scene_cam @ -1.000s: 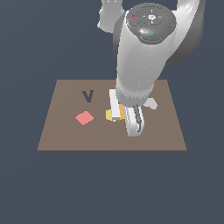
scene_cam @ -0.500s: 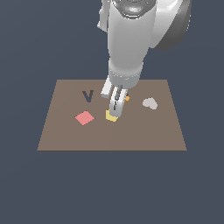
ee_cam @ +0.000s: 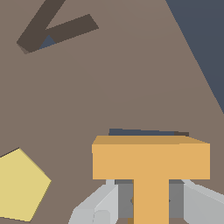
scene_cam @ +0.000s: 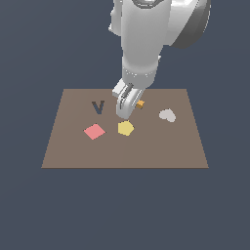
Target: Insert a designated object into the corresponding slot on a board.
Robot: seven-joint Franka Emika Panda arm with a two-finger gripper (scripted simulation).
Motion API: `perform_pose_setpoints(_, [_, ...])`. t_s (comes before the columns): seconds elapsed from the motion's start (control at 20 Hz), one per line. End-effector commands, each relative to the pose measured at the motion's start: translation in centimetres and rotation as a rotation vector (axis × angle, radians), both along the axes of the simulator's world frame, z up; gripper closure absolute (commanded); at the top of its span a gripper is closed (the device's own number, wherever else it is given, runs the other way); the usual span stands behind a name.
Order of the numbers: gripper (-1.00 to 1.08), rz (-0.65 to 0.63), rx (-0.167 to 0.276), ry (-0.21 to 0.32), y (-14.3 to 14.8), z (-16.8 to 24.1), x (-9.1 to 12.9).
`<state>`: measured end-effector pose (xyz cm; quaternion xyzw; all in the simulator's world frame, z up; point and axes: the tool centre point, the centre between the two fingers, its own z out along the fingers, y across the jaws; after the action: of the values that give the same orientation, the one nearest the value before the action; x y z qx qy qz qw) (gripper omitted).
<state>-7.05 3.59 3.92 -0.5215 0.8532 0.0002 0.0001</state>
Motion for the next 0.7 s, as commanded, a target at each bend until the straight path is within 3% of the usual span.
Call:
perform_pose_setpoints(0.0, [1.08, -0.027, 0.0, -0.001, 0.1, 0.0, -0.4])
perform_pose_setpoints(0.65, [1.08, -0.048, 0.0, 0.0, 0.2, -1.0, -0.7])
